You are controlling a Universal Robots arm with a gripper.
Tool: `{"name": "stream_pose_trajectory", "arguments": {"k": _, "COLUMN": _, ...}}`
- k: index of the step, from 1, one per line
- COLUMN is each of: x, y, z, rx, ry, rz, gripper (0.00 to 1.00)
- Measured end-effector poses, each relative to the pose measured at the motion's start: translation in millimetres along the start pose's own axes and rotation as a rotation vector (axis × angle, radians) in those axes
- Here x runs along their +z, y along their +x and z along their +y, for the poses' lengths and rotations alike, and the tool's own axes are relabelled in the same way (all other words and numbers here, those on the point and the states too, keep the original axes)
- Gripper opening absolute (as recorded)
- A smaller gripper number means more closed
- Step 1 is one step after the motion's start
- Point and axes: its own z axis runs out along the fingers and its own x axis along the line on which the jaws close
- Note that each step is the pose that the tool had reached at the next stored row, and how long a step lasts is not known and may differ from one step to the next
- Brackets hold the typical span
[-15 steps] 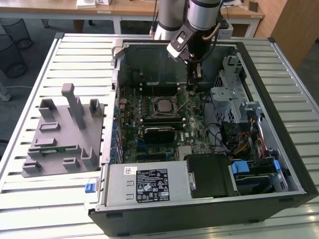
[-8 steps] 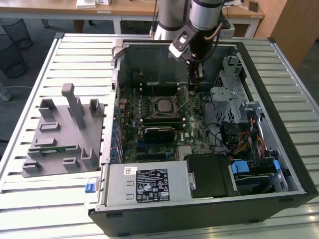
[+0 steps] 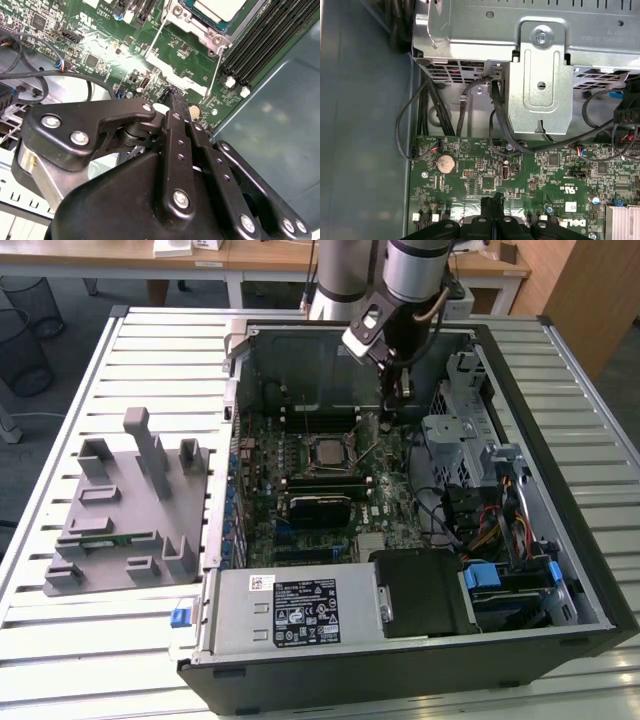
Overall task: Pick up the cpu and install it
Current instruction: 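Close the cpu cover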
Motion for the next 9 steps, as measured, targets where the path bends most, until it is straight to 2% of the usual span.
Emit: {"name": "stream_pose_trajectory", "arguments": {"k": 9, "x": 4.6, "y": 0.4, "z": 2.7, "rx": 0.0, "ry": 0.0001, "rz": 0.0, "gripper": 0.11}}
